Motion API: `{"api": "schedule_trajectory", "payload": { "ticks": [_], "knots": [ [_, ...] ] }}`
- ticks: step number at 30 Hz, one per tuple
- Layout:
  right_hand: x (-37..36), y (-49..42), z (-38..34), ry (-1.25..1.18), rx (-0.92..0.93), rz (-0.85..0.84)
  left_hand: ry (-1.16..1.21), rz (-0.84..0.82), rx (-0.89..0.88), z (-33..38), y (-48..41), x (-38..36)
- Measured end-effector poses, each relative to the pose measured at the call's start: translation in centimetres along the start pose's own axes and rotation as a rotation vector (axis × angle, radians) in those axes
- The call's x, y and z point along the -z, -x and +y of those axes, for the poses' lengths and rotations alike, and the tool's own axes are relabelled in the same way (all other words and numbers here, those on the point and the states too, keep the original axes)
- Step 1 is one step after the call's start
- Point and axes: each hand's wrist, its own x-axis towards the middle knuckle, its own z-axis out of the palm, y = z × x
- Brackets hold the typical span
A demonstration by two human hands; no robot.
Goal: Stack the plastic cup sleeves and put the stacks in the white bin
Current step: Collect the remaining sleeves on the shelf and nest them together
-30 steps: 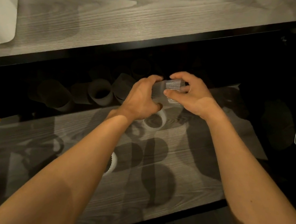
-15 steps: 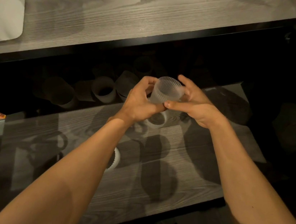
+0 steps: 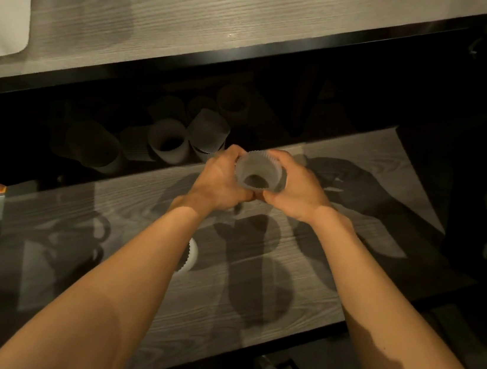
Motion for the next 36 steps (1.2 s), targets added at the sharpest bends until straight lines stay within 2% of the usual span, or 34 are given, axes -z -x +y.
{"api": "schedule_trajectory", "payload": {
  "ticks": [5,11,16,21,26,36],
  "knots": [
    [-1.2,-0.1,1.0,0.109,-0.117,-0.09,-0.115,-0.151,0.105,-0.3,-0.1,-0.1],
    [-0.5,1.0,-0.3,-0.047,-0.09,-0.013,0.048,-0.121,0.05,-0.4,0.9,1.6],
    [1.9,3.7,-4.7,-0.223,0.091,-0.042,0.16,0.007,-0.073,0.6,5.1,6.3],
    [2.1,7.5,-9.9,-0.144,0.171,-0.228,0.244,0.004,-0.105,0.1,11.4,10.8],
    [-0.8,9.1,-12.3,-0.062,0.224,-0.353,0.251,0.019,-0.061,-2.8,15.5,11.8],
    [-4.7,10.6,-12.8,0.142,0.391,-0.273,0.198,0.051,-0.085,-6.2,18.6,11.6]
  ]
}}
